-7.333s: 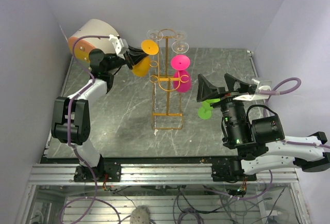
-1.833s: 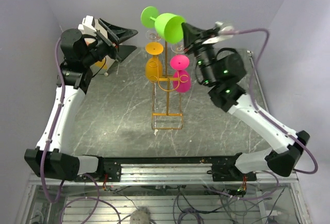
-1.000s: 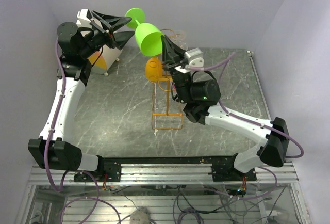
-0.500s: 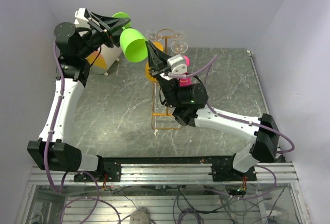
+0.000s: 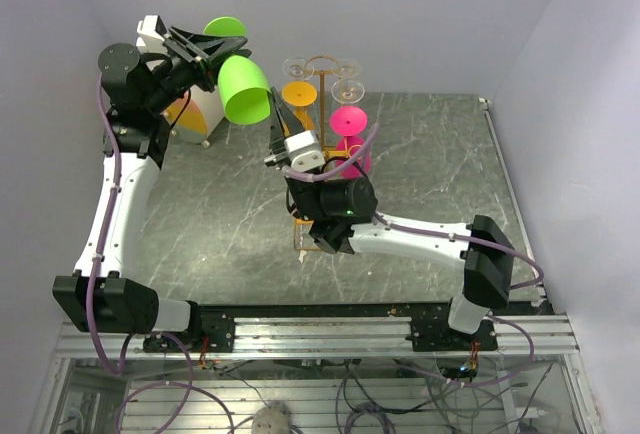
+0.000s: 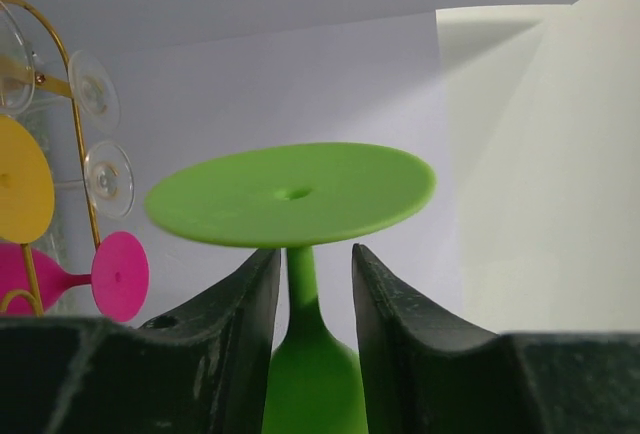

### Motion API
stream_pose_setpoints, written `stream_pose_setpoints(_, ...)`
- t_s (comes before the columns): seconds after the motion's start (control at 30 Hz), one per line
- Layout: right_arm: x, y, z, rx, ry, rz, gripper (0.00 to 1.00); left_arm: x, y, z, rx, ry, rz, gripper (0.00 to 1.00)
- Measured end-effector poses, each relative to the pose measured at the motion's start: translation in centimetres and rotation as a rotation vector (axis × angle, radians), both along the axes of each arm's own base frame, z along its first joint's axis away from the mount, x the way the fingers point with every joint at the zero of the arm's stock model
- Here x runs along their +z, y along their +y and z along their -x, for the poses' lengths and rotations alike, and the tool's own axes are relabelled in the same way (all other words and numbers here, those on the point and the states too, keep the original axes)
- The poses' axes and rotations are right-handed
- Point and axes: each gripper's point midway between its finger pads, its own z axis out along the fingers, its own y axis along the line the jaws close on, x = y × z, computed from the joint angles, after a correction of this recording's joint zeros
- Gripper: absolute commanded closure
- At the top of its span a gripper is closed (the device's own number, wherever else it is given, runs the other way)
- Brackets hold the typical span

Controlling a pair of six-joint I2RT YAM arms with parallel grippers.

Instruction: Place the wine glass upside down on the wine glass rack

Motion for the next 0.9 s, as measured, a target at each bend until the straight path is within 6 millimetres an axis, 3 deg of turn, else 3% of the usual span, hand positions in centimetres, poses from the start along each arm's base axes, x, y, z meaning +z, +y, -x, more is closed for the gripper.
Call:
stream_pose_setpoints(0.17,-0.5,0.2,0.0,-0.058,-0.026,0.021,1.00,-0.3,0.3,-0.3,0.019,-0.006,-0.018,0.73)
stream_pose_setpoints(0.23,-0.4,0.0,0.0,-0.067,-0.028,0.020,1.00,-0.3,0.4,-0.3,0.023,-0.011,-0.022,0.92)
stream_pose_setpoints(0.37,-0.6,0.0,0.1,-0.065,-0.027,0.020,0.98,-0.1,0.7,-0.5,0.040,-0.022,-0.021,0.93)
stream_pose_setpoints(0.6,-1.7,0.9,0.6,0.018,0.017,0.100,0.23,1.9,0.1,0.8,0.005,-0.213,-0.099,0.93)
stream_pose_setpoints(0.63,-2.1,1.2,0.7,0.036,0.028,0.119,0.06,2.4,0.0,1.0,-0.002,-0.247,-0.117,0.93)
stream_pose_setpoints(0.67,-2.4,1.5,1.0,0.059,0.041,0.149,0.01,2.9,-0.1,1.2,-0.009,-0.287,-0.143,0.93)
stream_pose_setpoints(0.8,-3.4,2.2,2.7,0.148,0.084,0.224,0.00,4.6,0.0,1.5,-0.018,-0.444,-0.255,0.93)
stream_pose_setpoints(0.9,-4.1,2.0,5.0,0.201,0.107,0.262,0.00,4.6,-0.3,2.1,-0.048,-0.547,-0.360,0.93)
